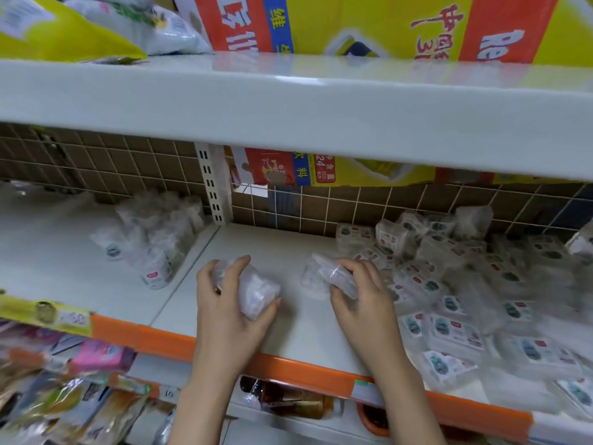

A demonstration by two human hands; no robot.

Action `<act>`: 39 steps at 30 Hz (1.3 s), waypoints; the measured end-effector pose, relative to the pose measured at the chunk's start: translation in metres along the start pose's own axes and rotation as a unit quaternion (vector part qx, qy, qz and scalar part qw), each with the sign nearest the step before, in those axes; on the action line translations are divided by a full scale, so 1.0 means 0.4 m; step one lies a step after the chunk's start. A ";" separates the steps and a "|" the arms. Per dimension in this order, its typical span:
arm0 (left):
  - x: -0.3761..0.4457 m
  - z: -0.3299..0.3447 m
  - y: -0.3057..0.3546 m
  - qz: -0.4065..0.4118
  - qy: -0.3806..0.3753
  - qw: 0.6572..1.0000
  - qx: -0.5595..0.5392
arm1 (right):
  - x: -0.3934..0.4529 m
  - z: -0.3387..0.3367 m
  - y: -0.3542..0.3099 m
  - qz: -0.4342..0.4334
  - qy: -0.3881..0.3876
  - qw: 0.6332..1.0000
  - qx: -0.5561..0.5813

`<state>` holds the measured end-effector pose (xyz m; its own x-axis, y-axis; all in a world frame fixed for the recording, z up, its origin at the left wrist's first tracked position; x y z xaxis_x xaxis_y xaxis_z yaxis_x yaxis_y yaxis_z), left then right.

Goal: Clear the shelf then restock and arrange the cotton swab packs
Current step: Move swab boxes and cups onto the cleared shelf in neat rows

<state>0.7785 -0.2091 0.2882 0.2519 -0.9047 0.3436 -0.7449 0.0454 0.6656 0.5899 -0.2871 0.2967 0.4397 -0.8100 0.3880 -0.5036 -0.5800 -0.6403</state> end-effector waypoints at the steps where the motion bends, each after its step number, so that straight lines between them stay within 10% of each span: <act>1: 0.005 -0.006 0.000 -0.002 0.005 1.000 0.006 | 0.007 0.006 0.000 -0.002 -0.001 1.000 0.004; 26: 0.052 -0.556 -0.575 -0.125 0.072 0.989 -0.035 | 0.243 0.536 -0.440 -0.032 0.009 0.999 0.018; 39: 0.149 -0.375 -0.640 -0.124 -0.077 0.989 0.018 | 0.272 0.515 -0.432 -0.025 0.025 0.998 -0.054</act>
<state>1.0768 -0.2111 0.2377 0.3346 -0.9400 0.0671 -0.6945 -0.1979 0.6917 0.8778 -0.2571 0.3131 0.4299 -0.7813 0.4524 -0.5604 -0.6238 -0.5448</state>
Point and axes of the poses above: each hand's wrist, its own x-axis towards the middle knuckle, its own z-axis out of the palm, y = z × x, the point moved 7 cm from there along x, towards the middle knuckle, and after that the axes turned 15 degrees about -y, right-handed, at the moved point
